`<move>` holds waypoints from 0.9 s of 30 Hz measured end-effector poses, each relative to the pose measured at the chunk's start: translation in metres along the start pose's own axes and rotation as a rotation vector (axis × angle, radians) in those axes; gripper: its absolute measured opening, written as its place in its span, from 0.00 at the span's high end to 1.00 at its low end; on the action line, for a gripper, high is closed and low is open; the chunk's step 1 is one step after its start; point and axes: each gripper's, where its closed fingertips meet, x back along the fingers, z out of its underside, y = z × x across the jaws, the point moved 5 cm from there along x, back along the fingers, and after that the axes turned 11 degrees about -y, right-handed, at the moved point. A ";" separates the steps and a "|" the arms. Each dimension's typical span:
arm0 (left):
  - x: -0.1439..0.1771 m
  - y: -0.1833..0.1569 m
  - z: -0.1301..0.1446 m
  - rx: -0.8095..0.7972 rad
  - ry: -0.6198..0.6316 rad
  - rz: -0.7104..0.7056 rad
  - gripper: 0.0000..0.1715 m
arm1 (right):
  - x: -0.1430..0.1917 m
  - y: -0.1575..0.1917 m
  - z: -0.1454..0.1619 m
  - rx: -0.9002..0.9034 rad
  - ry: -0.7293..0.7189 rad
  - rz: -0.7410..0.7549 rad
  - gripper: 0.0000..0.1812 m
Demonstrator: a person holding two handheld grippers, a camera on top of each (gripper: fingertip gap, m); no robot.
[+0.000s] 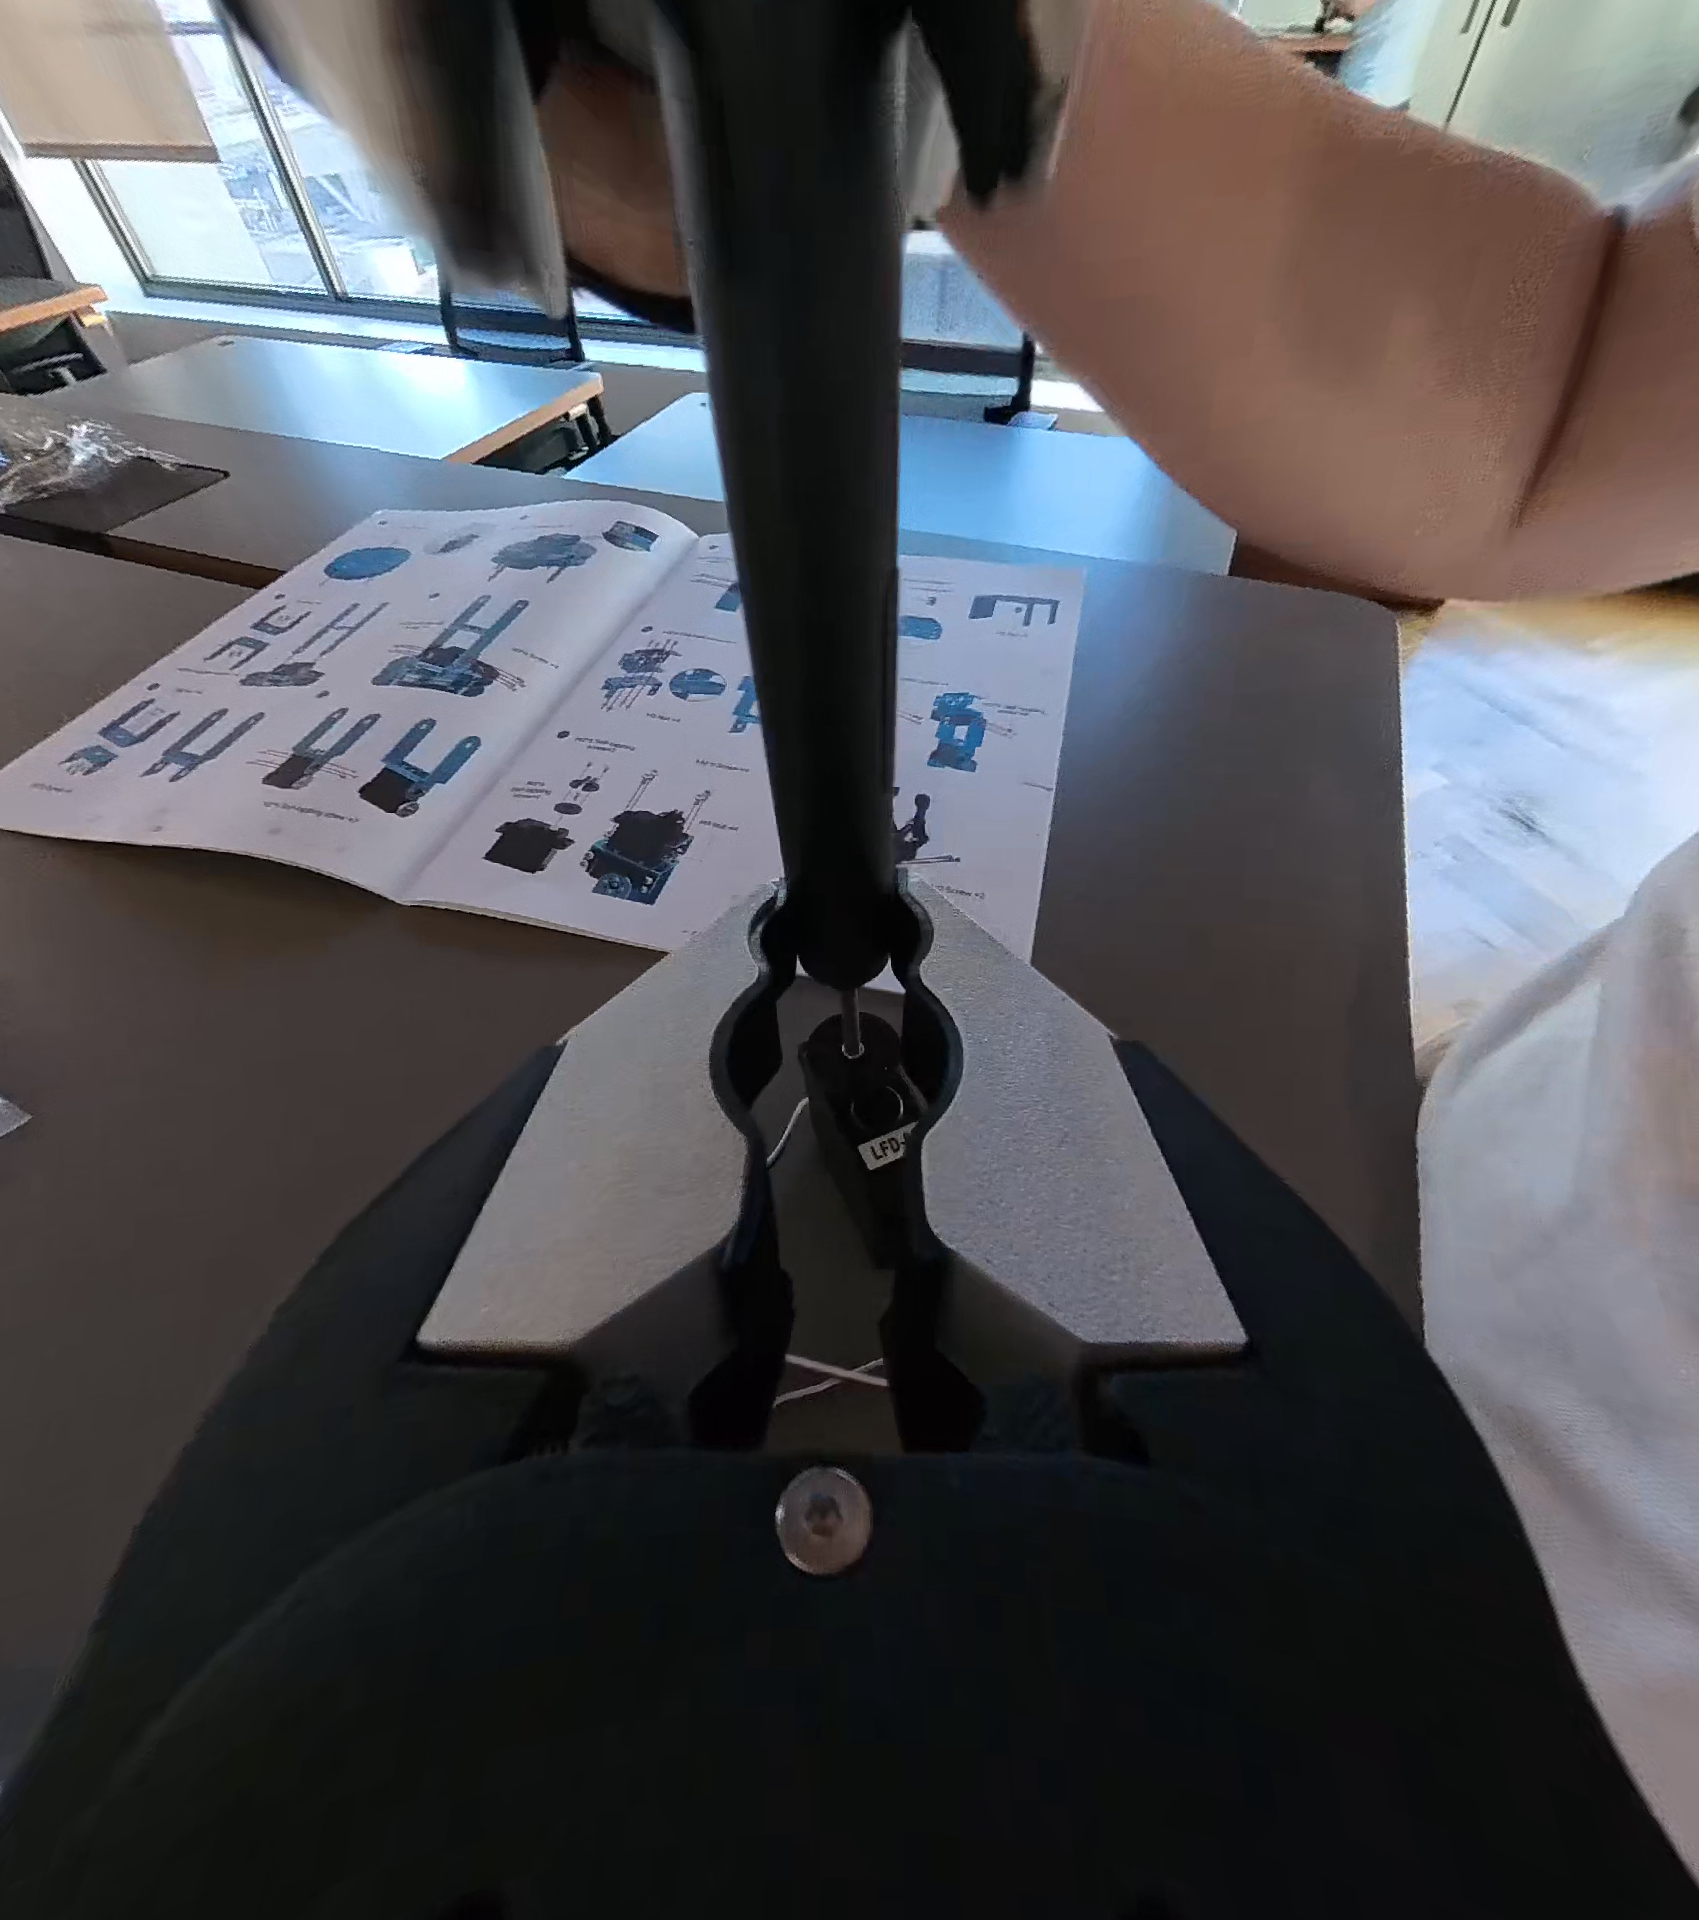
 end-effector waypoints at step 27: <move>0.002 -0.005 0.040 0.040 0.196 0.061 0.81 | 0.007 0.033 0.004 -0.047 -0.437 1.052 0.91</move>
